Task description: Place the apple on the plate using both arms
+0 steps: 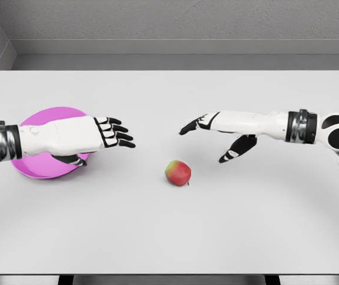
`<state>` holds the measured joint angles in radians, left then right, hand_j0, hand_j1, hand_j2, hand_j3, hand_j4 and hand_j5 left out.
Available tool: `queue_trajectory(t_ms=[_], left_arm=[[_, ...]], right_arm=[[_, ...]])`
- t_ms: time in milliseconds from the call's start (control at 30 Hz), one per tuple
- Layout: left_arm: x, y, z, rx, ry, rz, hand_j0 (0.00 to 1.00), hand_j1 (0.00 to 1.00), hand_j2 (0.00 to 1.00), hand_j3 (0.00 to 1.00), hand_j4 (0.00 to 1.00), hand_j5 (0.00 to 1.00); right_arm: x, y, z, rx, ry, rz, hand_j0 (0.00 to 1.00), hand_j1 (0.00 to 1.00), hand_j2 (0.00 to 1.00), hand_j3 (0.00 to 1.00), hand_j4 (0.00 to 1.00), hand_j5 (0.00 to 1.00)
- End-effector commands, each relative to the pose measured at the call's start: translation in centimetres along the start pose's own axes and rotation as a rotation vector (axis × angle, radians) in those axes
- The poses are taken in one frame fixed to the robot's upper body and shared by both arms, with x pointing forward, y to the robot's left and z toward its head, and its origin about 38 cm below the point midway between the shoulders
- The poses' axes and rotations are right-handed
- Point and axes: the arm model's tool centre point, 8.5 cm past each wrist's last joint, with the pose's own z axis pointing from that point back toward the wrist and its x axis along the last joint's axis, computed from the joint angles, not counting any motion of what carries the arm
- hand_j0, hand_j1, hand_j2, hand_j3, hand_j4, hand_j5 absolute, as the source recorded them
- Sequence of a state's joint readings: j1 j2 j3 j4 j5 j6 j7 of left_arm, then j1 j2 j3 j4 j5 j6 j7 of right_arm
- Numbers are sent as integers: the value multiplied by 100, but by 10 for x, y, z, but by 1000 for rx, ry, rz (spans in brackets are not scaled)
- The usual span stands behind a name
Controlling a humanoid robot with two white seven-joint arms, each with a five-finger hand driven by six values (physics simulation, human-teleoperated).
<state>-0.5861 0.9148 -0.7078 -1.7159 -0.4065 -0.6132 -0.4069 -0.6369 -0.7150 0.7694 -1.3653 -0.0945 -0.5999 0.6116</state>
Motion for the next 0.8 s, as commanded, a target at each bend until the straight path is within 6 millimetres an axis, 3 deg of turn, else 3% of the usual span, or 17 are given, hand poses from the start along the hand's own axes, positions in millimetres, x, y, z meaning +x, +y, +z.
queue_trajectory(t_ms=[0, 33, 67, 167, 200, 267, 333, 400, 533, 600, 767], left_arm=[[8, 0, -6, 2, -28, 2, 100, 100, 100, 100, 100, 100], [9, 8, -8, 7, -38, -21, 100, 100, 100, 100, 100, 100], [11, 22, -20, 9, -71, -58, 100, 100, 100, 100, 100, 100], [22, 44, -59, -17, -168, -132, 100, 100, 100, 100, 100, 100], [31, 48, -80, -33, -221, -151, 100, 100, 100, 100, 100, 100], [45, 45, -117, -74, -289, -187, 100, 100, 100, 100, 100, 100], [35, 37, -151, -101, -261, -201, 100, 100, 100, 100, 100, 100], [23, 27, -160, -124, -229, -169, 100, 100, 100, 100, 100, 100], [24, 23, -160, -153, -227, -203, 100, 100, 100, 100, 100, 100], [31, 13, -164, -186, -249, -213, 98, 98, 98, 98, 98, 98], [52, 17, -164, -197, -303, -251, 89, 89, 89, 89, 89, 89]], right_arm=[[-11, -75, 78, -274, 112, 69, 100, 100, 100, 100, 100, 100], [-18, -83, 113, -387, 161, 60, 100, 100, 100, 100, 100, 100], [-18, -90, 134, -436, 204, 87, 100, 100, 100, 100, 100, 100], [-19, -96, 140, -419, 253, 138, 100, 100, 100, 100, 100, 100], [-17, -99, 140, -422, 249, 145, 100, 100, 100, 100, 100, 100], [-14, -104, 142, -426, 251, 160, 100, 100, 100, 100, 100, 100], [-15, -106, 142, -395, 288, 200, 100, 100, 100, 100, 100, 100], [-17, -102, 141, -381, 299, 201, 100, 100, 100, 100, 100, 100], [-20, -98, 140, -355, 323, 215, 100, 100, 100, 100, 100, 100], [-18, -99, 137, -356, 315, 219, 100, 100, 100, 100, 100, 100], [-17, -99, 131, -343, 304, 221, 100, 100, 100, 100, 100, 100]])
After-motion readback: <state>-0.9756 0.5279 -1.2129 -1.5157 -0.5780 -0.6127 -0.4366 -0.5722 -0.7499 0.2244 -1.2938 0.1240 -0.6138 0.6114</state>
